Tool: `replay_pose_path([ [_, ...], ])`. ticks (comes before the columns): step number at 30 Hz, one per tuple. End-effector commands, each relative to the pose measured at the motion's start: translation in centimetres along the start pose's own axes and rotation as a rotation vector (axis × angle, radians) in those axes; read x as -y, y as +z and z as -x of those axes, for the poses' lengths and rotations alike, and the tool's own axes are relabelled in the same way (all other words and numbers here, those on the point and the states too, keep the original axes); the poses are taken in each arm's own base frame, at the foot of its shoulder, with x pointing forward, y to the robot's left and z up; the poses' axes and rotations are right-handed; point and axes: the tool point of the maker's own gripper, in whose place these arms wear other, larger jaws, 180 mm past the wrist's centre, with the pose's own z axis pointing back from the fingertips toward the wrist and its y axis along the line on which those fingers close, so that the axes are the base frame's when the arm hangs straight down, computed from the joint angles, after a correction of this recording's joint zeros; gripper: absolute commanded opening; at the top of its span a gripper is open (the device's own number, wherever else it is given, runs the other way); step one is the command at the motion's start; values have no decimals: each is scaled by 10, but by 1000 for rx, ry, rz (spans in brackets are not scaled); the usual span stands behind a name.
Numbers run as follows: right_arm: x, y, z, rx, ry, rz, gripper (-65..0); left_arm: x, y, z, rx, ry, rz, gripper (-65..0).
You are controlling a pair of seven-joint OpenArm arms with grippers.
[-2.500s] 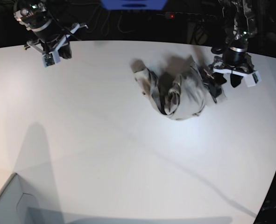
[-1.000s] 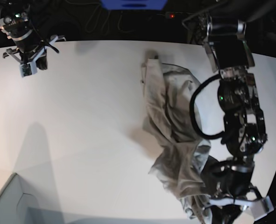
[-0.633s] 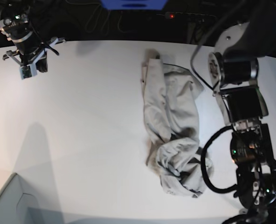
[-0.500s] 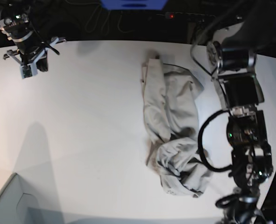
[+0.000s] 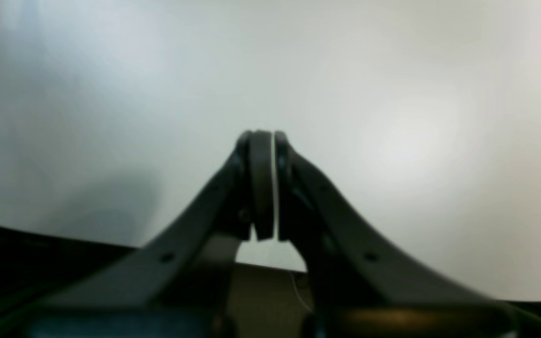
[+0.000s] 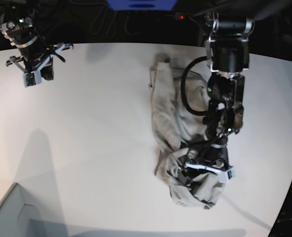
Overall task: Layout the t-shirt on the table in an organized manner, then fold the t-shirt properly
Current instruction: 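Regrasp the shirt with the left gripper and pull it across the table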
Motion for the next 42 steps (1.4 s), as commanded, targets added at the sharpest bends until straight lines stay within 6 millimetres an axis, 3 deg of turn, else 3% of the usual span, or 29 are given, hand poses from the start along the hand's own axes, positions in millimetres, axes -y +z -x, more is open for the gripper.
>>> replay_pose_path([
  [1, -2, 3, -9, 36, 12, -14, -650, 22, -13, -29, 70, 6, 48, -213],
  [2, -2, 3, -8, 34, 12, -15, -650, 20, -20, -18, 37, 24, 37, -213],
  [6, -2, 5, -4, 25, 10, -13, -650, 25, -43, -6, 6, 68, 20, -213],
  [12, -2, 8, 4, 5, 9, -14, -650, 33, -60, 15, -7, 52, 9, -224],
  [14, -2, 8, 4, 5, 9, -14, -650, 43, -64, 18, -1, 6, 28, -327],
  [17, -2, 8, 4, 3, 9, -14, -650, 59, -67, 12, 36, -31, 62, -650],
  [21, -2, 8, 4, 3, 9, -14, -650, 88, -71, -19, 101, -38, 120, -620],
  [24, -1, 8, 4, 3, 12, -12, -650, 120, -62, -65, 222, -51, 196, -648],
  [28, -1, 8, 4, 3, 13, -12, -650, 167, -26, -143, 422, -97, 330, -647],
  [34, 0, 8, 4, 4, 13, -12, -650, 223, 21, -207, 543, -175, 469, -647],
  [38, 1, 9, 4, 2, 13, -7, -650, 230, 46, -249, 648, -215, 489, -647],
  [42, 11, 11, 6, 0, 7, 22, -650, 218, 63, -299, 759, -167, 459, -647],
])
